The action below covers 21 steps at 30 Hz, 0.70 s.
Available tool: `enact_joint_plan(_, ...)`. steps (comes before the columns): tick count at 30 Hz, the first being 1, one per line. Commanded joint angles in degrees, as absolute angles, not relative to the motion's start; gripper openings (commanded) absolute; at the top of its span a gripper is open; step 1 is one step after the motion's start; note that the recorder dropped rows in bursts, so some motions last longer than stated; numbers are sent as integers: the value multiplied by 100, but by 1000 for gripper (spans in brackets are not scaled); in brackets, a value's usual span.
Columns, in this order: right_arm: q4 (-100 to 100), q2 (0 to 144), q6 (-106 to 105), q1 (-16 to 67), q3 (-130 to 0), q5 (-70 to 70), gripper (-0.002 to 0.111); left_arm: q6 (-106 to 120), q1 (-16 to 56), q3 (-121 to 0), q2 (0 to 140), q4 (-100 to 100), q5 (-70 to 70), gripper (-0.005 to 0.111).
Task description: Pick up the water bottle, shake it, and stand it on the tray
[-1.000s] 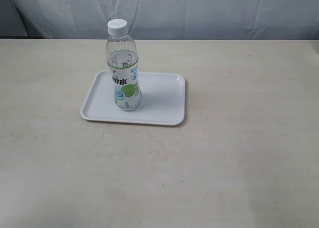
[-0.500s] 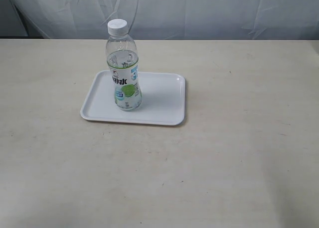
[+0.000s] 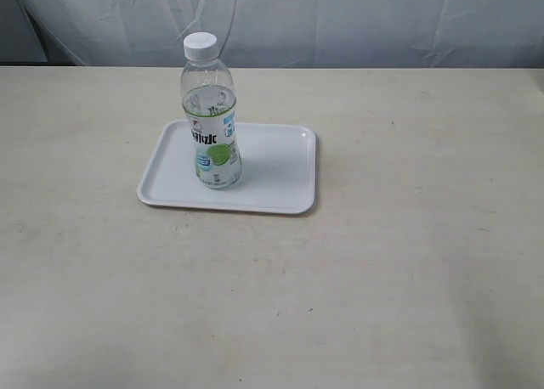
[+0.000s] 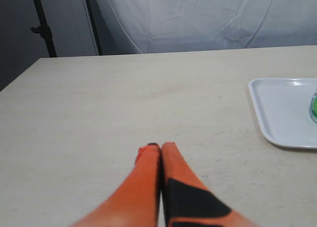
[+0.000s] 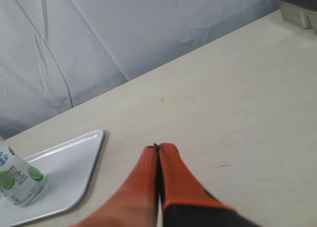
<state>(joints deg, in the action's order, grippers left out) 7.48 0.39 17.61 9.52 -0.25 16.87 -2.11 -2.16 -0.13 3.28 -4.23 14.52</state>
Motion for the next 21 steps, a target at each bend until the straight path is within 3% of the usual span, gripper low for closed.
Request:
enact_joint_plan(1,666,0,1754,919,0,1618,0,-258,-220,0,304,-376,1373,0)
enact_joint_plan(21,790,0,1754,919,0,1631,0,-258,-220,0,304,-376,1373,0)
